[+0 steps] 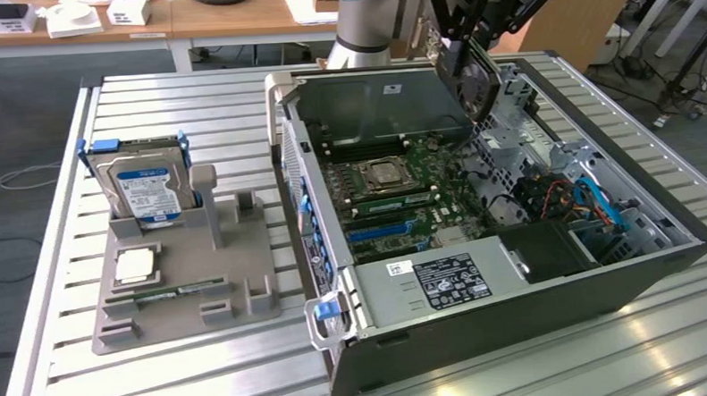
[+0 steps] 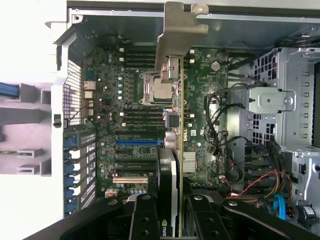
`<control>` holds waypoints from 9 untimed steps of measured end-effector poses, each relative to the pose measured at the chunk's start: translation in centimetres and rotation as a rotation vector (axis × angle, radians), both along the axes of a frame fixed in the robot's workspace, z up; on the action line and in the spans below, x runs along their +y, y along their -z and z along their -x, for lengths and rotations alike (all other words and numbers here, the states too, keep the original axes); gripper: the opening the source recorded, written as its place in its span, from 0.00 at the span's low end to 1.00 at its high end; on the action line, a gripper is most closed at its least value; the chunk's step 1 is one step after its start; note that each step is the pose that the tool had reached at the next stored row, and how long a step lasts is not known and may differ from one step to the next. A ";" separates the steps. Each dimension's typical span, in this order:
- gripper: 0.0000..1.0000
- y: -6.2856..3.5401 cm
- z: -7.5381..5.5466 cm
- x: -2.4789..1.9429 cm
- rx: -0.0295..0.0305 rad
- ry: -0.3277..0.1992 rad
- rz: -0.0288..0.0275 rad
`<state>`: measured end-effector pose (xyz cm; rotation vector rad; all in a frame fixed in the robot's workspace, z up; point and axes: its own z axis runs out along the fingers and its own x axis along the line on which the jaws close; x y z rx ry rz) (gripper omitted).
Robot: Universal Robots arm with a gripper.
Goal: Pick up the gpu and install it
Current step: 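Insert the gpu into the slot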
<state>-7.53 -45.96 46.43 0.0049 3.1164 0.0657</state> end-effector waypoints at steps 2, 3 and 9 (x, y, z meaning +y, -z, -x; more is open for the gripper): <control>0.28 0.00 0.0 0.00 0.0000 -0.009 0.0000; 0.28 0.00 0.0 0.00 0.0000 -0.013 0.0000; 0.28 0.00 0.0 0.00 0.0000 -0.043 0.0000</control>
